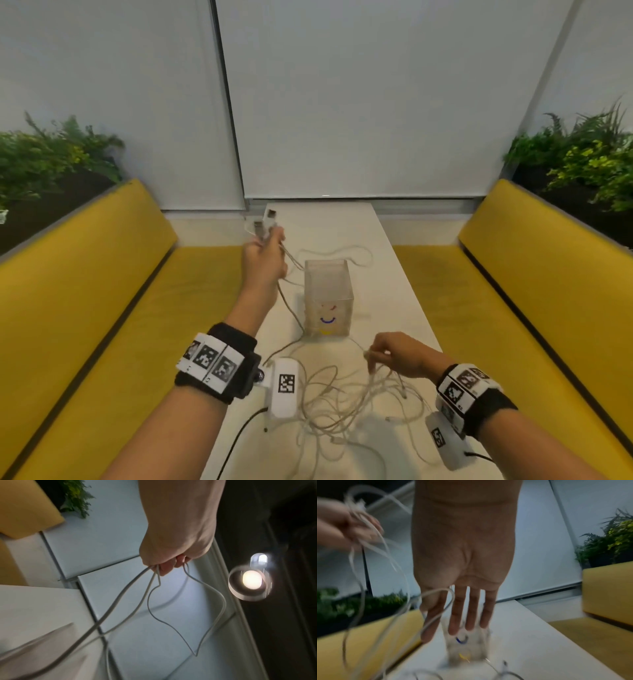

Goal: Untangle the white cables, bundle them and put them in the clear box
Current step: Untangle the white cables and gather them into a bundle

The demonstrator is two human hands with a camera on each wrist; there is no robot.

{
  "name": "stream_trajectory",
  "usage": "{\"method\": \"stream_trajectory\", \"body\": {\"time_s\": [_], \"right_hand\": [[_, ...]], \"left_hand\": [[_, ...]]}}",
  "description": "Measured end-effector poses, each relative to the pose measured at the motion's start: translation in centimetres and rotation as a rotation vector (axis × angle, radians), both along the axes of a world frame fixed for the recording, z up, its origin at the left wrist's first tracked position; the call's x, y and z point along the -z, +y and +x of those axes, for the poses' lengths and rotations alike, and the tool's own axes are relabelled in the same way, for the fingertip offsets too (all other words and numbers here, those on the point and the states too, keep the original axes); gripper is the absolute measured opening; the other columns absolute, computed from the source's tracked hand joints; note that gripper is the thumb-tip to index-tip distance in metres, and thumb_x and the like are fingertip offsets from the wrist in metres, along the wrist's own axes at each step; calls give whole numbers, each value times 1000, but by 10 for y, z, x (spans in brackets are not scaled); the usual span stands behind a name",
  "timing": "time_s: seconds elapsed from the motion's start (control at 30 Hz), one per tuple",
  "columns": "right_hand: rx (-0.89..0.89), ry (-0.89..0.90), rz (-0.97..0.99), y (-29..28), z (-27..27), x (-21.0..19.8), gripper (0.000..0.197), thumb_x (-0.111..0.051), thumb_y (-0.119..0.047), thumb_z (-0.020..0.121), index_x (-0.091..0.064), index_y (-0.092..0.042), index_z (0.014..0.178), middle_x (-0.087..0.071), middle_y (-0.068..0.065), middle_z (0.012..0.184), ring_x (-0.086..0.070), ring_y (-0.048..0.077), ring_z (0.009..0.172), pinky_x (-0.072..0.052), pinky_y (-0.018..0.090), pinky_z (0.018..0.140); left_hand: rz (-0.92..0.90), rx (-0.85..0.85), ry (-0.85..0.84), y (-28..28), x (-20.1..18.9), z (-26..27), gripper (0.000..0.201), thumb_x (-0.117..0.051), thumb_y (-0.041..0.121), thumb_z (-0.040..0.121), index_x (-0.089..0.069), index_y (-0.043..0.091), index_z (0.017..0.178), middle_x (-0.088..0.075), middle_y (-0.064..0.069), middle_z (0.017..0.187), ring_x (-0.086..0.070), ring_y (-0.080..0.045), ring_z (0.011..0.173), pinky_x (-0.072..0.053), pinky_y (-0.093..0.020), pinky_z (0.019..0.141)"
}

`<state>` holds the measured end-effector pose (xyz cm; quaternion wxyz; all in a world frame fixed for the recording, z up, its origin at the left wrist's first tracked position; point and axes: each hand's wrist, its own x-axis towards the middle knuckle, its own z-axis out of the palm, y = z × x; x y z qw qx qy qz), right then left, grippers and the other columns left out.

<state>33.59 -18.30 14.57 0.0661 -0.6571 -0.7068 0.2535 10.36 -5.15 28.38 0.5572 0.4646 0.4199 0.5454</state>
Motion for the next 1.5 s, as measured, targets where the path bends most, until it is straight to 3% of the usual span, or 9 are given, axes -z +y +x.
{"method": "stream_trajectory", "body": {"time_s": [0.13, 0.2, 0.37, 0.63, 0.87, 1.03, 1.2, 1.33, 1.5], "right_hand": [[86, -234, -209, -9, 13, 25, 44, -45, -33, 102, -50, -21, 144, -42, 10, 149, -42, 28, 138, -34, 38, 114], [124, -83, -80, -4, 4, 11, 58, -50, -18, 98, -31, -21, 153, -27, 7, 160, -29, 24, 146, -25, 34, 118], [165, 686, 66, 19, -41, -44, 76, -66, -14, 79, -38, -32, 147, -41, -8, 149, -41, 9, 136, -40, 28, 107], [168, 204, -582, 12, -28, -26, 35, -51, -19, 99, -60, -6, 130, -68, 7, 115, -66, 25, 111, -54, 32, 86], [96, 78, -723, 9, -63, 23, 27, -52, -22, 97, -66, -4, 111, -71, 19, 110, -67, 19, 73, -57, 32, 76], [-98, 230, -528, 18, -129, 48, 29, -49, -11, 96, -69, -1, 114, -73, 19, 110, -67, 14, 76, -54, 21, 73], [-205, 76, -279, 26, -178, 100, 38, -46, -12, 96, -60, -11, 132, -57, 11, 138, -51, 28, 127, -37, 32, 108], [-204, -89, -180, 24, -185, 140, 45, -41, -14, 100, -45, -14, 145, -44, 11, 147, -44, 32, 133, -34, 37, 109], [-232, -183, -142, 29, -185, 168, 57, -49, 1, 92, -34, -9, 146, -35, 19, 148, -44, 37, 129, -41, 44, 103]], "left_hand": [[66, 11, -88, 5, -33, -17, 27, -60, 15, 94, -50, 18, 69, -33, 2, 54, -24, -10, 44, -20, -26, 42], [89, 64, -2, 0, -33, -14, 25, -60, 17, 95, -53, 17, 71, -34, 2, 55, -25, -9, 44, -21, -25, 42], [28, 239, 210, -16, -2, 9, 21, -61, 20, 95, -62, 14, 75, -36, 8, 50, -29, -9, 45, -20, -26, 44], [-14, 294, 382, -4, 1, -21, 10, -65, 14, 88, -61, 11, 79, -42, 7, 56, -33, -10, 48, -25, -25, 44], [149, 427, 814, 7, 12, -36, 25, -43, 9, 100, -66, 2, 96, -65, -8, 67, -48, -16, 55, -39, -25, 50], [332, 536, 1203, 5, 21, -31, 26, -46, 14, 99, -68, 11, 85, -71, -3, 64, -54, -7, 53, -37, -21, 48], [288, 459, 1000, 8, 23, -38, 35, -53, 20, 98, -61, 14, 64, -48, 1, 54, -39, -14, 45, -27, -24, 45], [73, 476, 546, 4, 24, -52, 35, -46, 24, 104, -42, 18, 70, -37, 7, 55, -28, -7, 45, -19, -23, 44], [-13, 379, 308, 7, 21, -68, 39, -45, 15, 102, -30, 22, 67, -26, 4, 54, -17, -10, 44, -12, -24, 43]]}}
